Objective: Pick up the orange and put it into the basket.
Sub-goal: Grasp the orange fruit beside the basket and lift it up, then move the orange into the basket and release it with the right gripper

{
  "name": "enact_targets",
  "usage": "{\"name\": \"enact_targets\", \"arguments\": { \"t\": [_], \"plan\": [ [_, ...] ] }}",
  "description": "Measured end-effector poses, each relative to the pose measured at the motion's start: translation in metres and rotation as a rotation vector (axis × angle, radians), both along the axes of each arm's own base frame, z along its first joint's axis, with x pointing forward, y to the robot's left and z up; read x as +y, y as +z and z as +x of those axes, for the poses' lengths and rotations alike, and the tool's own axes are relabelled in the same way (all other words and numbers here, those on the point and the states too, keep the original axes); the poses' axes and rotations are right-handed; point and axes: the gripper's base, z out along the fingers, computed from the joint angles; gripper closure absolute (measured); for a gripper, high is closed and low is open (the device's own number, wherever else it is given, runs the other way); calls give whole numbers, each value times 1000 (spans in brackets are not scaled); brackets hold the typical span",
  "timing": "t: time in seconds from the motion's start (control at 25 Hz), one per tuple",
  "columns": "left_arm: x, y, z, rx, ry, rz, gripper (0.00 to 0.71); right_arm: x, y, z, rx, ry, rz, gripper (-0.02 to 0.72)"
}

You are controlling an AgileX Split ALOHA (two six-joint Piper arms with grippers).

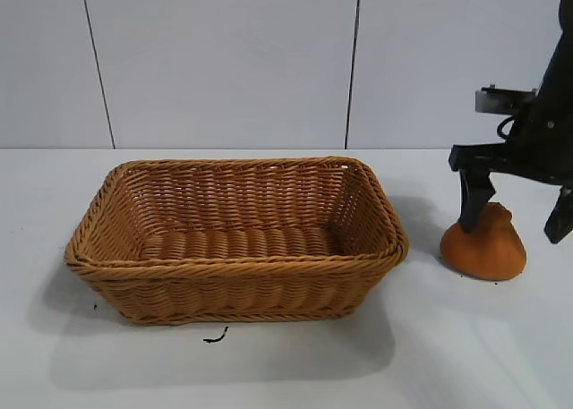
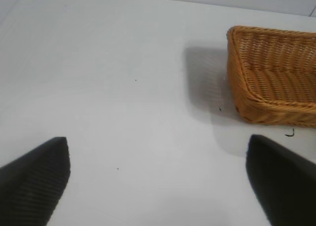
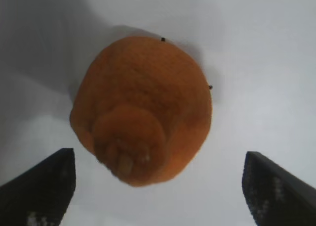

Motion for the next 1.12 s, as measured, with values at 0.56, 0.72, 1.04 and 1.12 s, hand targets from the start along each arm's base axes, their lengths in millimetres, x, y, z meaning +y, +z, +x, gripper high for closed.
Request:
{"name": "enact_targets", "arguments": {
  "t": [0.56, 0.72, 1.04, 1.12],
  "plan": [
    [0, 0, 0, 0, 0, 0, 14, 1, -3, 5, -35, 1, 15, 650],
    [0, 0, 0, 0, 0, 0, 14, 1, 24, 1, -83, 10, 14, 650],
    [0, 0, 0, 0, 0, 1, 14, 2, 92, -19, -168, 43, 17, 650],
    [0, 0, 0, 0, 0, 1, 14, 7, 106, -20, -183, 61, 20, 650]
  ]
}}
